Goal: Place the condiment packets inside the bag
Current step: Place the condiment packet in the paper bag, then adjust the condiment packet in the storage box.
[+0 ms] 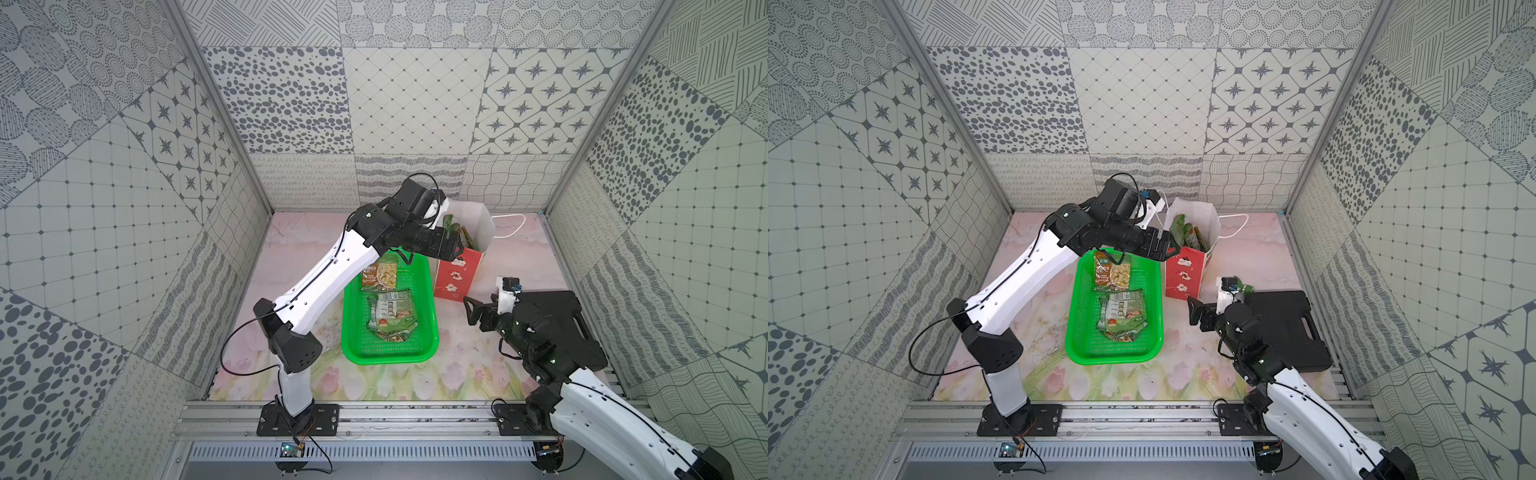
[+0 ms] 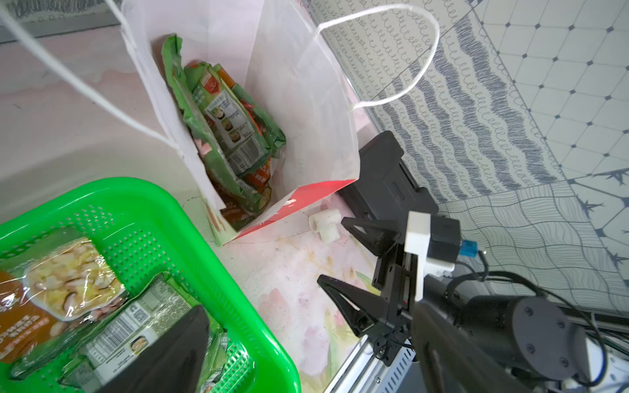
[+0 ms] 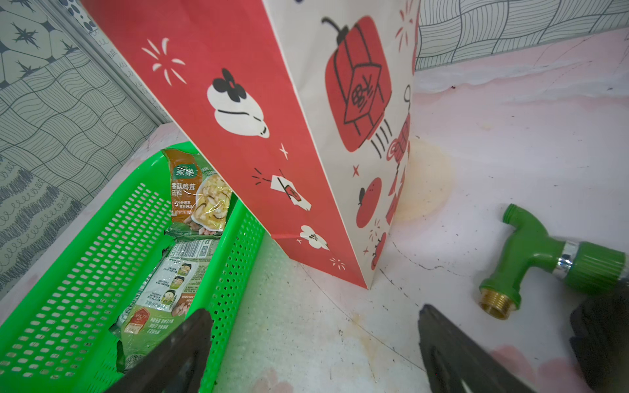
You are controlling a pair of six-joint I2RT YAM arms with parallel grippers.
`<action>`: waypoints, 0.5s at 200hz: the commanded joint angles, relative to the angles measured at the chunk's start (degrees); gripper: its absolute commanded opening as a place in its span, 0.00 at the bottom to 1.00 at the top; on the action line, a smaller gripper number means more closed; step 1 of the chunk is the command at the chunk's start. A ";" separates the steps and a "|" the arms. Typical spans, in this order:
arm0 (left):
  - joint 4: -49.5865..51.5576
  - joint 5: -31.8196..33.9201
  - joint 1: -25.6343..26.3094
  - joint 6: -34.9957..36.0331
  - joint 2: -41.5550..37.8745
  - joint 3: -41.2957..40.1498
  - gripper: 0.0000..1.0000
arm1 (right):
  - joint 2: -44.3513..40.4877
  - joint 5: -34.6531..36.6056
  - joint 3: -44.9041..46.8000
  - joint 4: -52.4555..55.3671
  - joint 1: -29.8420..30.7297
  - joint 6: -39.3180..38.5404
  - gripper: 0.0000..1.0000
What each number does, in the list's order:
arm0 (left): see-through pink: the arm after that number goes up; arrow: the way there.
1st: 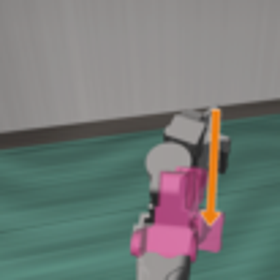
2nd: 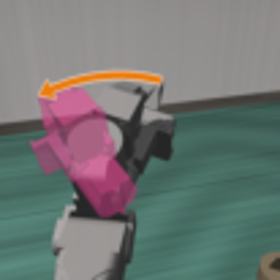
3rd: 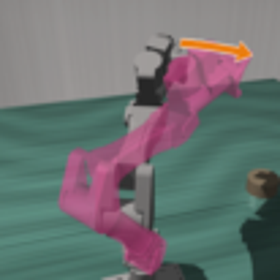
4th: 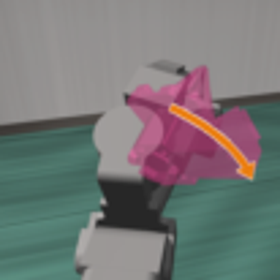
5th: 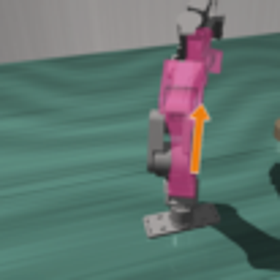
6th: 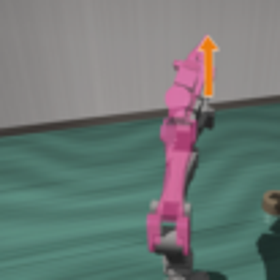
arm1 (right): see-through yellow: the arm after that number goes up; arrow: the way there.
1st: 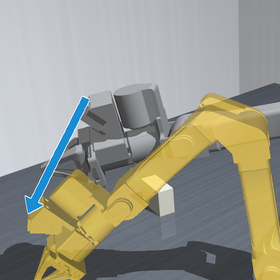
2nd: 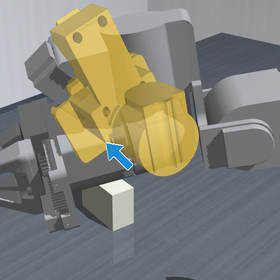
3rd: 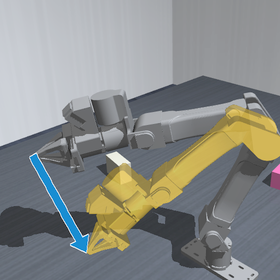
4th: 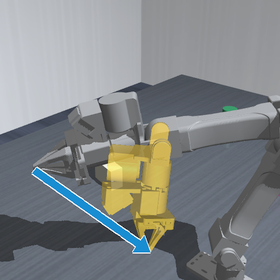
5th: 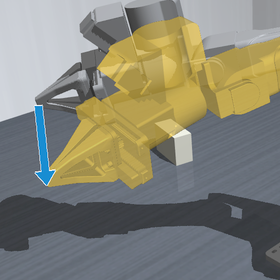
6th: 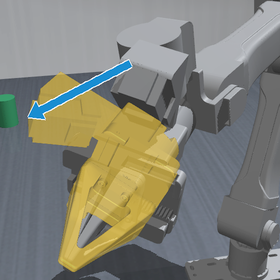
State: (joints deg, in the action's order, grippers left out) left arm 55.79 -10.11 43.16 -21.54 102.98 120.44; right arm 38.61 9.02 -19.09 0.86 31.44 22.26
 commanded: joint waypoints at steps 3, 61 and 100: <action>-12.70 9.09 0.17 0.01 -12.86 -19.52 0.99 | 0.24 -1.01 -1.58 -2.07 0.20 -0.40 0.97; -25.65 19.02 -2.18 -6.76 -33.38 -55.23 0.99 | 3.08 -4.37 -2.00 -4.17 1.52 -1.36 0.96; -34.16 23.46 -5.15 -8.12 -39.57 -70.72 0.99 | 7.41 -3.53 -3.78 -5.60 6.98 -4.45 0.92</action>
State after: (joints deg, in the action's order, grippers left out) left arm 36.84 4.64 40.40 -25.98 68.86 61.82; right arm 43.75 5.43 -19.88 -0.69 35.16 20.82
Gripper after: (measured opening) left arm 0.993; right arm 0.926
